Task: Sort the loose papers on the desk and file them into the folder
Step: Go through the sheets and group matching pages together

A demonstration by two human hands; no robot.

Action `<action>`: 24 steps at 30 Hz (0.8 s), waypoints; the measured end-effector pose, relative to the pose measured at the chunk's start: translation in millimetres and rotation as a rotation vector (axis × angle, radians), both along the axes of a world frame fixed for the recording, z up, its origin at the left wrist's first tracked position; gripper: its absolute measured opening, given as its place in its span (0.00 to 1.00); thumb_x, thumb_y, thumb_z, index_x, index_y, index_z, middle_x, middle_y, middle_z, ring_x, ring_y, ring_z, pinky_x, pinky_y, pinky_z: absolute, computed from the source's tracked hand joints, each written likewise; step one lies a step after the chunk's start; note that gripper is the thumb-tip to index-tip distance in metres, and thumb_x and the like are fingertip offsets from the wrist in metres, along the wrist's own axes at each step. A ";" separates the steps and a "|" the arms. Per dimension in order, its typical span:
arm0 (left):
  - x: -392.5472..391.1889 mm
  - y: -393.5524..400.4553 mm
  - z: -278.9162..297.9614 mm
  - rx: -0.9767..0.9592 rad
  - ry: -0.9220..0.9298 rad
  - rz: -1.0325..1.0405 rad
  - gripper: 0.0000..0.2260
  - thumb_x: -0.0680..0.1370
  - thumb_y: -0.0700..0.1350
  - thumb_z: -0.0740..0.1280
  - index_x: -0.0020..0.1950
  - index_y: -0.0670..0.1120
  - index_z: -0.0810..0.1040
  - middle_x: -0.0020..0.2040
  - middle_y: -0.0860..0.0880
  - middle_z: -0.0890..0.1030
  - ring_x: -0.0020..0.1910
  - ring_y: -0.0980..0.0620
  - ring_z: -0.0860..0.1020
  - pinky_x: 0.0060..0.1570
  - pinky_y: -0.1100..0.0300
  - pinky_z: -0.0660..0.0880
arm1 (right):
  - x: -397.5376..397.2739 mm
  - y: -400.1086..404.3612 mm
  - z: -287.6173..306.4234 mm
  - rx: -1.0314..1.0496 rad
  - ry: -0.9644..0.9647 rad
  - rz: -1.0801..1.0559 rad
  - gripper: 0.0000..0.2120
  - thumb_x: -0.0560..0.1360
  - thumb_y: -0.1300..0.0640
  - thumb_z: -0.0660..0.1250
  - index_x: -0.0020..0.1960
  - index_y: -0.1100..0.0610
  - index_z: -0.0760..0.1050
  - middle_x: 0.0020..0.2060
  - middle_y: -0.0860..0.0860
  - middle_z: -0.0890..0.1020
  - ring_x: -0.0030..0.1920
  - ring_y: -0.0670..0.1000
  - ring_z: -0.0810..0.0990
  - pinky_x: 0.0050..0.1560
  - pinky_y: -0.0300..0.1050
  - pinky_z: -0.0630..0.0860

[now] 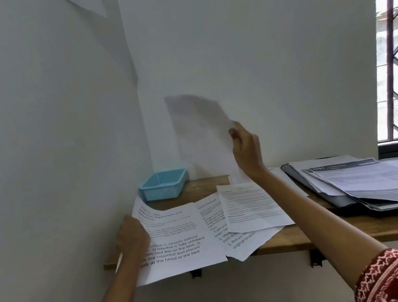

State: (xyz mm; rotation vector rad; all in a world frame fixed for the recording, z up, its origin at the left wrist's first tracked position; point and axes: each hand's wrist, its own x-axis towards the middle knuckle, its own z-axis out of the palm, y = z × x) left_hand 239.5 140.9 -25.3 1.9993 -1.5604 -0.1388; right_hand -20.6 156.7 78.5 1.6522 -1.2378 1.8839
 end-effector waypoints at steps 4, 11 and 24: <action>-20.0 -21.7 -2.0 -0.173 -0.043 -0.066 0.14 0.80 0.44 0.62 0.63 0.38 0.68 0.60 0.40 0.75 0.58 0.43 0.73 0.54 0.55 0.69 | 1.7 -4.2 -22.1 0.131 0.209 0.076 0.17 0.77 0.64 0.55 0.60 0.65 0.76 0.37 0.51 0.76 0.31 0.49 0.72 0.28 0.24 0.64; -49.3 -49.8 17.7 0.321 1.380 -0.390 0.22 0.81 0.56 0.56 0.58 0.37 0.73 0.51 0.38 0.79 0.48 0.41 0.77 0.46 0.47 0.74 | 14.1 -7.6 -81.8 1.029 0.681 0.485 0.12 0.76 0.65 0.64 0.59 0.63 0.78 0.55 0.58 0.82 0.54 0.54 0.79 0.57 0.45 0.73; -84.9 -103.9 16.2 0.276 1.318 -0.740 0.15 0.77 0.34 0.62 0.64 0.38 0.71 0.55 0.35 0.80 0.53 0.35 0.79 0.48 0.40 0.78 | -59.0 -92.2 -62.7 0.728 -0.561 0.408 0.10 0.71 0.57 0.74 0.51 0.59 0.78 0.50 0.57 0.83 0.42 0.50 0.81 0.41 0.39 0.78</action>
